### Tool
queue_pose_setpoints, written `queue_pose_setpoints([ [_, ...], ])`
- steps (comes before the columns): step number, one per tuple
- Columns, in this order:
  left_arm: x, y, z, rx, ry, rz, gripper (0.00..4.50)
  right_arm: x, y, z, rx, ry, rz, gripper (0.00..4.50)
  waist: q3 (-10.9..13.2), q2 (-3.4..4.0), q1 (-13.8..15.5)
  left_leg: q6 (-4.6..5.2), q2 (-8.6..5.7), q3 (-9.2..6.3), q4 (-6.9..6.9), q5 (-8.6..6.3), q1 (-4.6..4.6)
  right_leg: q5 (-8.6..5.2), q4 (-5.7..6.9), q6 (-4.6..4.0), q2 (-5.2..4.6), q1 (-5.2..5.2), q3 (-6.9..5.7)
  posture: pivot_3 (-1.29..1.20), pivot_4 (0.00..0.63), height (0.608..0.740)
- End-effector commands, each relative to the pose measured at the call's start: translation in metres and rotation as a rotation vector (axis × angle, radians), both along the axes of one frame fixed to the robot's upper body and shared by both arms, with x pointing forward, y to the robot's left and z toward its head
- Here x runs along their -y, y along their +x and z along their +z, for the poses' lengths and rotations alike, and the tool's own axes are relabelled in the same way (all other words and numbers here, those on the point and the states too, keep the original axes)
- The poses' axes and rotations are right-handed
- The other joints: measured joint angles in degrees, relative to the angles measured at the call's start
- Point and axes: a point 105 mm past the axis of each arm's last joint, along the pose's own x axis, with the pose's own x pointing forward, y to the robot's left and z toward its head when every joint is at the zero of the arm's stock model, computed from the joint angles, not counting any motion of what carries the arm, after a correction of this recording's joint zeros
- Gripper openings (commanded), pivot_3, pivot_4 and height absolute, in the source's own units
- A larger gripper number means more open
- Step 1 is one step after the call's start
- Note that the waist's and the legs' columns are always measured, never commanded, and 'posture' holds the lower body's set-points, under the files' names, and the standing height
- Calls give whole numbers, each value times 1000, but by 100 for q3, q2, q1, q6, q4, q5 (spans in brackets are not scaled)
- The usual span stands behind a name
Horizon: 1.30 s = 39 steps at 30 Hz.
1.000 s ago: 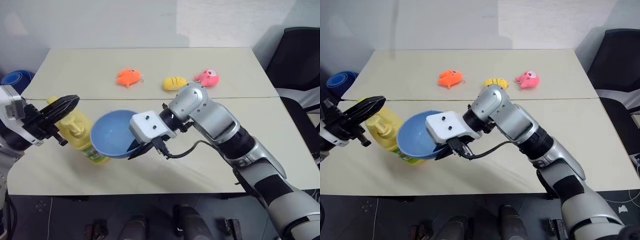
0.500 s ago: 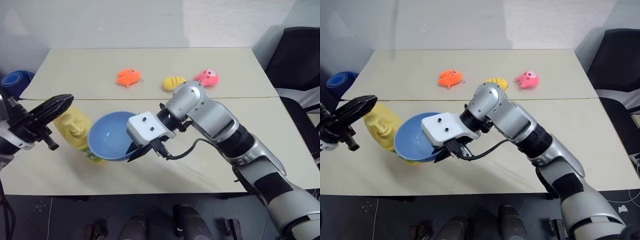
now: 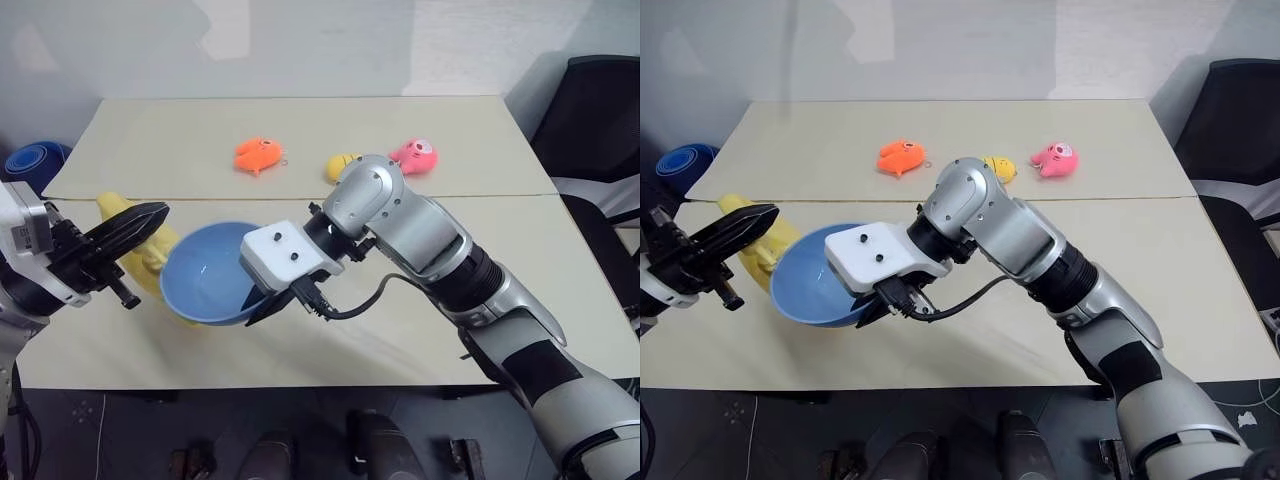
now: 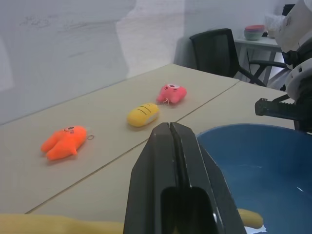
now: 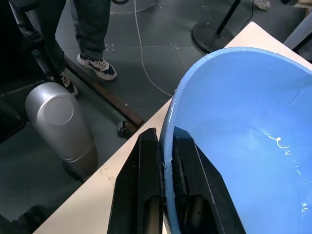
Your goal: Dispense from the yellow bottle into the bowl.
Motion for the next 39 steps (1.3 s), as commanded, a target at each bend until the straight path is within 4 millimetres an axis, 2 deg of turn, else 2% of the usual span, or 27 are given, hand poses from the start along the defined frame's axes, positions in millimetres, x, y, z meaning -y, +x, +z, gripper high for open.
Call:
queue_pose_setpoints([
  [1,-4,4,-29,-125,29,37,26,-3,-11,7,4,0,68,0,0,1,-4,0,0,1,0,0,2,0,0,0,0,0,1,0,150,740],
  [5,-9,6,-45,-188,58,72,26,-5,-11,9,-1,15,66,0,-7,12,-6,-4,0,4,0,2,9,-1,0,-1,0,1,5,0,150,740],
  [13,-10,7,-69,-247,62,94,26,-7,-11,11,-11,30,66,0,-69,108,-5,-5,0,14,-9,3,30,-2,3,-3,1,12,17,0,150,740],
  [19,-12,7,-71,-246,48,104,26,-8,-10,10,-16,30,66,0,-77,117,-7,-5,3,30,-56,4,113,-8,-2,-14,3,72,32,0,150,740],
  [27,-15,3,-83,-292,23,121,26,-8,-9,10,-22,29,71,0,-108,134,-11,-8,3,31,-84,11,124,-9,-10,-16,2,73,35,0,150,740],
  [32,-16,3,-91,-305,19,125,26,-8,-9,9,-26,25,72,0,-109,133,-14,-10,6,33,-112,12,173,-18,-13,-30,3,111,37,0,150,740],
  [37,-17,4,-91,-293,-7,134,26,-9,-8,9,-27,24,68,0,-109,133,-13,-13,8,34,-115,13,176,-19,-11,-33,5,110,37,0,150,740],
  [39,-16,5,-85,-261,-23,131,26,-8,-8,8,-30,21,66,0,-109,133,-12,-14,8,34,-115,13,176,-19,-11,-33,5,110,37,0,150,740],
])
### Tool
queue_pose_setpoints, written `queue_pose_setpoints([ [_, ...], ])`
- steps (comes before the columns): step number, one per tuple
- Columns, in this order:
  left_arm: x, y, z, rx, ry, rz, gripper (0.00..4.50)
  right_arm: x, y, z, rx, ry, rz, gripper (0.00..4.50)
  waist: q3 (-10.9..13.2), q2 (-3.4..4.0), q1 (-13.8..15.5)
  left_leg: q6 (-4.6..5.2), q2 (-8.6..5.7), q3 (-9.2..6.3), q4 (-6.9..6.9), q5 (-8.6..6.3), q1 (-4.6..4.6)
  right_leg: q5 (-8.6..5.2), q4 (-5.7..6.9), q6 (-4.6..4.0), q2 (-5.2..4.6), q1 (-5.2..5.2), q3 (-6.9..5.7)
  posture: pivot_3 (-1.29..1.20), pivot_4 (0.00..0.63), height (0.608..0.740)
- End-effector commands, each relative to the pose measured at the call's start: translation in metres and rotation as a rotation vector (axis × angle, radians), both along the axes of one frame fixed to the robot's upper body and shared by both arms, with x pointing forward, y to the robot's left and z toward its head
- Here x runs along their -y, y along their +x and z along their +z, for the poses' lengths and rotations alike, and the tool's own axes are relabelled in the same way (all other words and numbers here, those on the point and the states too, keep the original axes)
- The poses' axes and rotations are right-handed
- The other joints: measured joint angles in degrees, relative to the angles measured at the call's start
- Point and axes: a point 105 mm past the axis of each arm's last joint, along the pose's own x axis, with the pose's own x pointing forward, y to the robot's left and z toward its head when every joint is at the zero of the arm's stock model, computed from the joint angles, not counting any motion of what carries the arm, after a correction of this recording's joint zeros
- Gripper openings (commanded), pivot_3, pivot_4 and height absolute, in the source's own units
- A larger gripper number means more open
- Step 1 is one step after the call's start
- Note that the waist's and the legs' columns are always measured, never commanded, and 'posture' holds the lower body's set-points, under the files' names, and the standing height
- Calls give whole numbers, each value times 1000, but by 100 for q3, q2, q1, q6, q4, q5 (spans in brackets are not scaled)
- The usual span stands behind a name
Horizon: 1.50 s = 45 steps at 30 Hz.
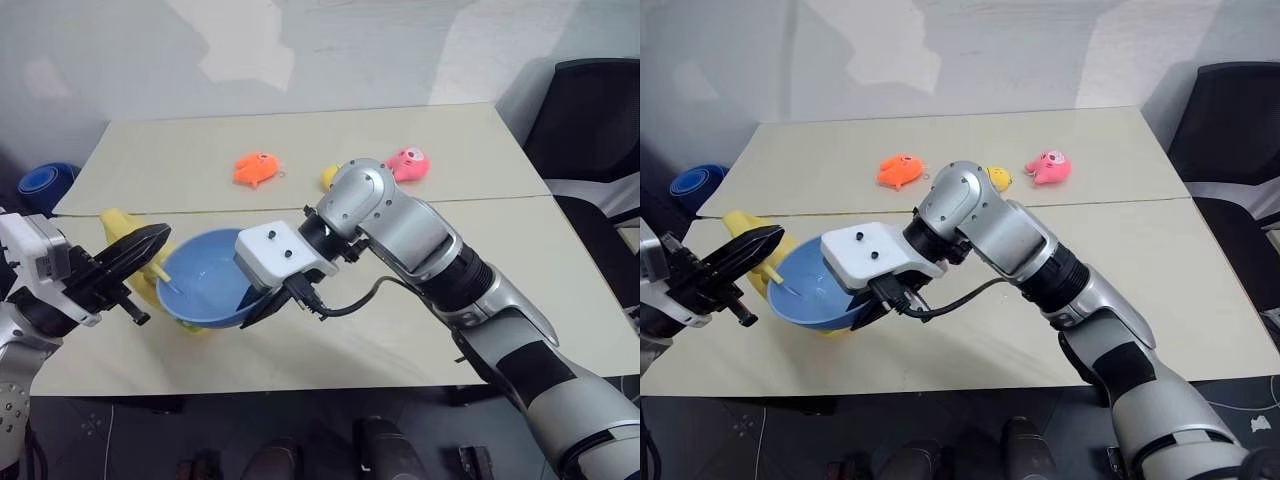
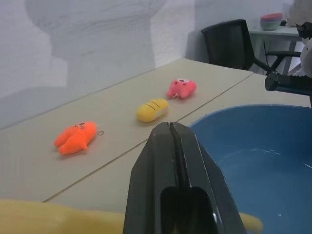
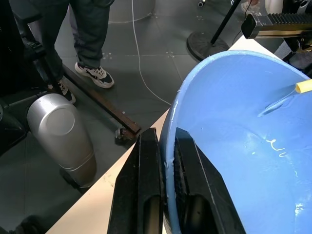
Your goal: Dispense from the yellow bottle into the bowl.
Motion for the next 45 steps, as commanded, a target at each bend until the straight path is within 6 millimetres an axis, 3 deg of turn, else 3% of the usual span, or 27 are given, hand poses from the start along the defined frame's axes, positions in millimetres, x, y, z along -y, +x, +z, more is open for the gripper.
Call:
queue_pose_setpoints([
  [1,-11,6,-50,-211,-25,57,26,-2,-9,10,17,17,58,0,0,0,1,0,0,0,0,0,0,0,0,0,0,0,0,0,150,740],
  [9,-16,-7,26,41,-207,-18,26,10,-1,5,-17,32,13,0,11,-55,8,-4,4,-9,1,1,-29,0,-4,-1,3,-23,-9,0,150,740],
  [12,-15,-18,45,67,-236,-64,26,21,3,1,-36,44,-13,0,14,-111,10,-6,3,-18,20,3,-100,0,7,-1,2,-83,-15,0,150,740],
  [15,-16,-27,53,55,-248,-93,26,35,10,-2,-47,62,-55,0,16,-120,8,-4,3,-26,31,2,-144,0,6,-1,2,-113,-27,0,150,740],
  [21,-25,-48,33,-46,-98,-93,26,83,48,-17,-7,117,-258,0,18,-121,14,1,3,-38,25,-2,-167,2,-48,2,1,-117,-43,0,150,740],
  [26,-31,-73,18,-123,-33,-131,26,146,80,-45,26,100,-474,0,25,-124,23,1,2,-39,29,-2,-168,2,-51,2,-1,-114,-46,0,150,740],
  [29,-27,-98,-5,-248,43,-215,26,185,93,-65,43,79,-592,0,27,-124,15,1,2,-38,30,-2,-168,2,-50,2,-2,-111,-45,0,150,740],
  [32,-37,-106,-8,-276,70,-192,26,214,103,-78,42,107,-710,0,38,-122,21,3,4,-34,28,-3,-167,2,-52,2,-2,-111,-43,0,150,740],
  [38,-35,-118,-37,-350,110,-186,26,260,112,-111,55,146,-904,0,51,-113,10,0,8,-13,25,5,-146,10,-41,-8,3,-103,-27,0,150,740],
  [42,-23,-116,-54,-347,119,-212,26,276,110,-134,30,131,-982,0,54,-117,22,4,8,-8,28,5,-139,11,-39,-5,2,-95,-22,0,150,740],
  [45,-19,-111,-59,-320,133,-221,26,279,115,-136,26,172,-1043,0,55,-119,29,5,8,-5,26,5,-110,13,-41,-4,3,-64,-20,0,150,740],
])
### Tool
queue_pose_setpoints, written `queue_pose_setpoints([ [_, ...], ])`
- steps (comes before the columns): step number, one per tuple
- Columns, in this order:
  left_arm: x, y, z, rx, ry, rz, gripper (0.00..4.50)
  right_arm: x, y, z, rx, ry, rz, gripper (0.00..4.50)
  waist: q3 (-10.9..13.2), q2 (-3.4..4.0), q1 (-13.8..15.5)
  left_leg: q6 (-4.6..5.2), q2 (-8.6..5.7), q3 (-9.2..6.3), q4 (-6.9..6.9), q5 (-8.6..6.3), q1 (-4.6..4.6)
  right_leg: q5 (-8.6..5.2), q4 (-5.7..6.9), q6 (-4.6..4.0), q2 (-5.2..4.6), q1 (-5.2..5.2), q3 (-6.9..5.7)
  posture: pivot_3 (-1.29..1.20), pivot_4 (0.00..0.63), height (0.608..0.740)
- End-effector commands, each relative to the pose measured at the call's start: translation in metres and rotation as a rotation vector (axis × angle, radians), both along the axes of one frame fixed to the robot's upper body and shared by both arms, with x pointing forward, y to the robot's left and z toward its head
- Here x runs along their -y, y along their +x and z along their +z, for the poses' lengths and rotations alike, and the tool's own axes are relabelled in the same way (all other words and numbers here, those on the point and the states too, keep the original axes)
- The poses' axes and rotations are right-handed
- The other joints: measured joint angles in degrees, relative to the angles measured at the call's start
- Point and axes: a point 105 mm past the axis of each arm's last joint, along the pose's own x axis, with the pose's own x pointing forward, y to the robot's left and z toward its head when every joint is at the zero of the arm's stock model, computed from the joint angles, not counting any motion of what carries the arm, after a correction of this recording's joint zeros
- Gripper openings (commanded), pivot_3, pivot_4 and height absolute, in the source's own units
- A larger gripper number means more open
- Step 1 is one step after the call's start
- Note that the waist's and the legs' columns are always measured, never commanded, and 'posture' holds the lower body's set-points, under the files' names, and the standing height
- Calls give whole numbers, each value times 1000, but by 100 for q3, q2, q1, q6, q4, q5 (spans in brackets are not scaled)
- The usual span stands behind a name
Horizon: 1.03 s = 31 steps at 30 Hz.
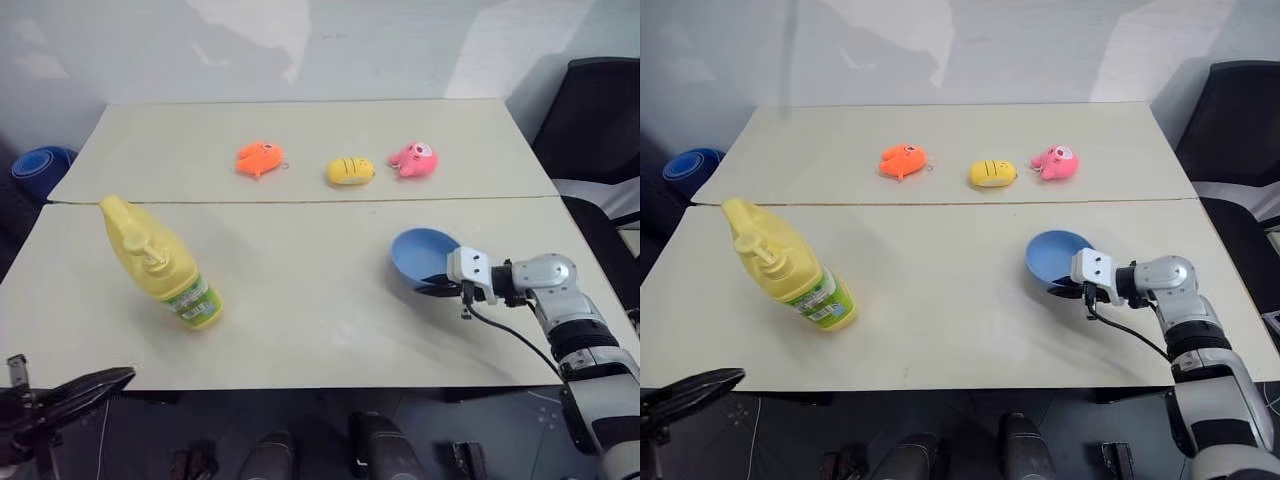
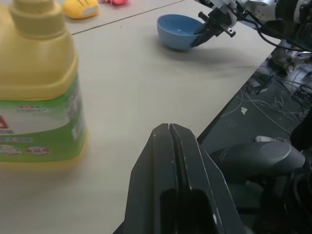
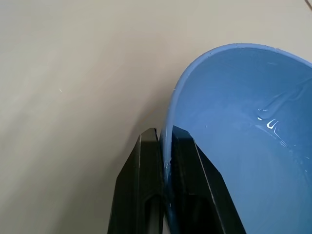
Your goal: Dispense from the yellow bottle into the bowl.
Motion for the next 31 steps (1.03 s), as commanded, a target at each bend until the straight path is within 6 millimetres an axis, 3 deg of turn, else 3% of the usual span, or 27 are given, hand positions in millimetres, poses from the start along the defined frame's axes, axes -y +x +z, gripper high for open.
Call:
queue_pose_setpoints([
  [1,7,5,-4,41,37,-26,26,6,7,-1,3,71,-90,0,2,-3,-4,2,1,0,-3,-2,22,0,-4,0,1,22,0,0,150,740],
  [6,15,10,-25,25,89,-62,0,-2,3,-7,5,89,-54,1515,2,-1,-13,7,4,-2,-6,-6,47,0,-11,0,3,52,0,0,150,740],
  [11,10,22,-45,-20,135,11,0,-7,-3,6,67,182,-5,3296,3,-1,-8,6,7,-3,-7,-6,41,0,-13,0,5,46,-1,0,150,740],
  [15,10,26,-47,25,152,37,837,-9,-15,28,134,335,38,4500,3,-1,0,8,6,-3,-5,-7,40,1,-13,2,5,48,-1,0,150,740],
  [19,2,29,-49,63,158,112,1971,-12,-51,49,155,456,95,4500,3,0,82,8,9,-10,-7,-10,35,1,-19,3,5,47,-7,0,150,740],
  [23,-11,30,-69,88,262,174,3172,-14,-98,32,85,432,121,4500,2,2,179,8,10,-11,-5,-12,42,2,-25,4,6,57,-7,0,150,740],
  [26,-14,31,-74,113,280,183,4051,-14,-113,23,64,411,113,4500,5,-3,225,11,9,-10,-4,-13,43,4,-27,8,6,60,-6,0,150,740],
  [31,-10,33,-79,81,253,177,4051,-10,-118,10,102,400,38,4500,4,-11,225,19,9,1,-2,-17,50,12,-26,14,6,64,5,0,150,740],
])
